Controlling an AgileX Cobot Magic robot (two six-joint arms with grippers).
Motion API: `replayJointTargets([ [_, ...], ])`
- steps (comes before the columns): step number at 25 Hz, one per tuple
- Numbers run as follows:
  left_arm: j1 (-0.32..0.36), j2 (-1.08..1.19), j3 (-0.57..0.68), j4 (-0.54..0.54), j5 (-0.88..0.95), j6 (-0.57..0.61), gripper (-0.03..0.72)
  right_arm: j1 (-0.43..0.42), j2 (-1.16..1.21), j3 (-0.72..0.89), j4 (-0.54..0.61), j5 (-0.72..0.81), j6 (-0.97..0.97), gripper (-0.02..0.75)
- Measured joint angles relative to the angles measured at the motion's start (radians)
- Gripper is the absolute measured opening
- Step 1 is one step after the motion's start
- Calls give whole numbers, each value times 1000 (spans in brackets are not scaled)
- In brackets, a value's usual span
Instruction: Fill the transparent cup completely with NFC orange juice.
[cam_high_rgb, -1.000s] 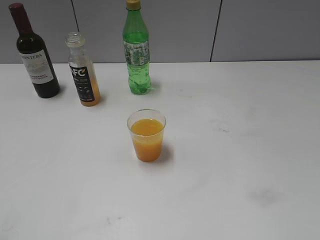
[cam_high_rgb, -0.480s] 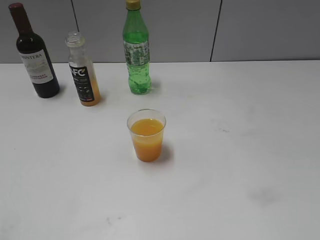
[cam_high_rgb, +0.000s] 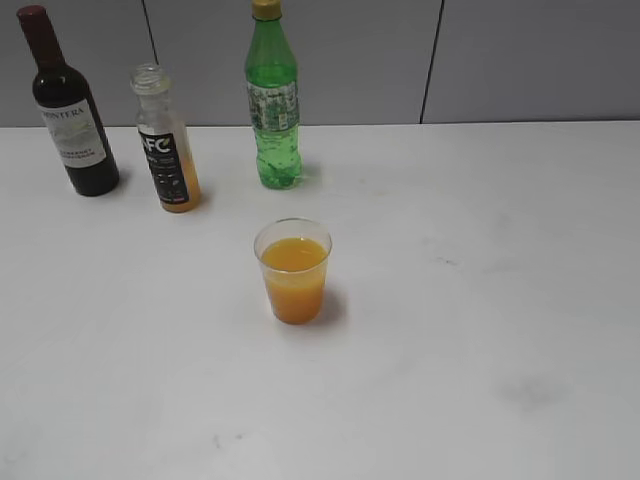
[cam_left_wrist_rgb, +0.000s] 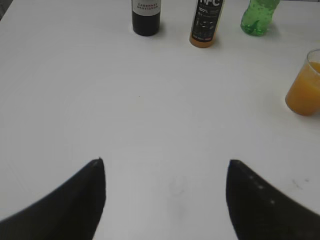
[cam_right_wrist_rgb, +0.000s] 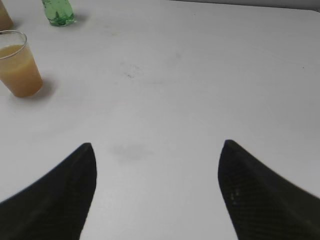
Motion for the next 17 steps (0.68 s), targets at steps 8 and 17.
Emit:
replayJointTargets([
  [8, -62, 0, 0, 0, 0, 0, 575, 0, 0, 0, 0, 0, 0, 587],
  [17, -91, 0, 0, -2, 0, 0, 569, 0, 0, 0, 0, 0, 0, 587],
])
